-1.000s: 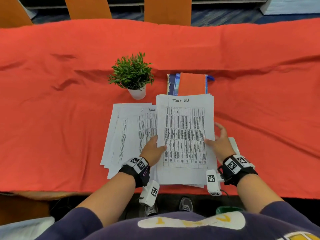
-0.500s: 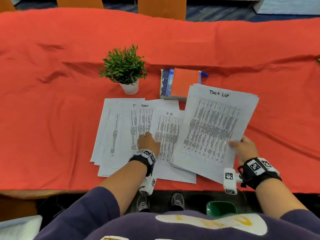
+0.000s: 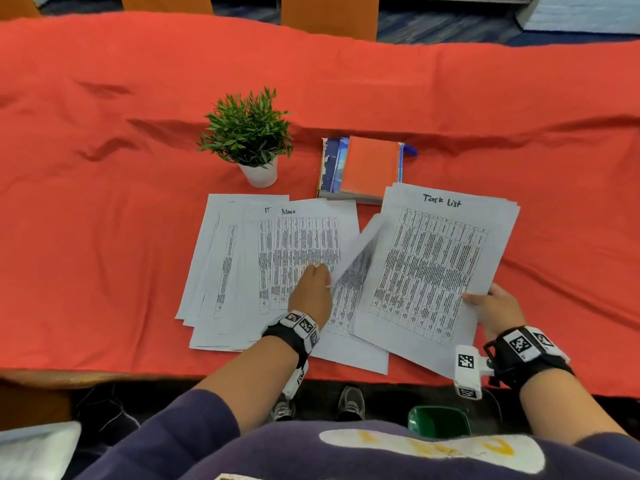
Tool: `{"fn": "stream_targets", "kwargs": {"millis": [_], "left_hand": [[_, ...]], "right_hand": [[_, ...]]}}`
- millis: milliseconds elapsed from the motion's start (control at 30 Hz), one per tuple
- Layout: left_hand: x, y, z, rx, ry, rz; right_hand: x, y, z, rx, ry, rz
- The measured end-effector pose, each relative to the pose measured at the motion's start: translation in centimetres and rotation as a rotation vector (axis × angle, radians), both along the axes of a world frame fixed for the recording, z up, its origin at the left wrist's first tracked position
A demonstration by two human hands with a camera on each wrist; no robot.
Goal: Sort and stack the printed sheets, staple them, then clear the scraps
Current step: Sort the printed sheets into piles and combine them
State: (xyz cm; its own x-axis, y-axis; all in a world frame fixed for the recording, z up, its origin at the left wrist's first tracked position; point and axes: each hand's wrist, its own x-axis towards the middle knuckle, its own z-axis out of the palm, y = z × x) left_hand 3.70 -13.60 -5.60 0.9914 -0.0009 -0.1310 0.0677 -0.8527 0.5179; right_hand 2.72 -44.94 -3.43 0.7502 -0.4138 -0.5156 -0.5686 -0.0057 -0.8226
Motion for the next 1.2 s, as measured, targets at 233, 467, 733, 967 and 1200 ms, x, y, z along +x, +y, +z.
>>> {"fn": "stream_targets", "kwargs": {"millis": [233,467,733,967,1200], "left_hand": [[0.7,3.1,-1.5,-0.024,0.142,0.336],[1.0,4.9,-3.6,0.132,0.321,0.365],[1.7,5.6,-3.6,0.081,0.357,0.417],[2.3,5.8,-3.8,-0.012,0.376,0.418],[3.3,6.3,-2.9,0.097,0.549,0.463]], "right_hand": [[1.0,0.9,-0.5,0.043,0.007,-0.004],[1.4,3.3,-0.1,0.045,0.034,0.062],[1.3,4.6,0.5,0.028,0.04,0.144],[0.8,5.4,1.4,0.04,0.025,0.149],[0.6,5.0,1.5,0.052,0.023,0.134]]}}
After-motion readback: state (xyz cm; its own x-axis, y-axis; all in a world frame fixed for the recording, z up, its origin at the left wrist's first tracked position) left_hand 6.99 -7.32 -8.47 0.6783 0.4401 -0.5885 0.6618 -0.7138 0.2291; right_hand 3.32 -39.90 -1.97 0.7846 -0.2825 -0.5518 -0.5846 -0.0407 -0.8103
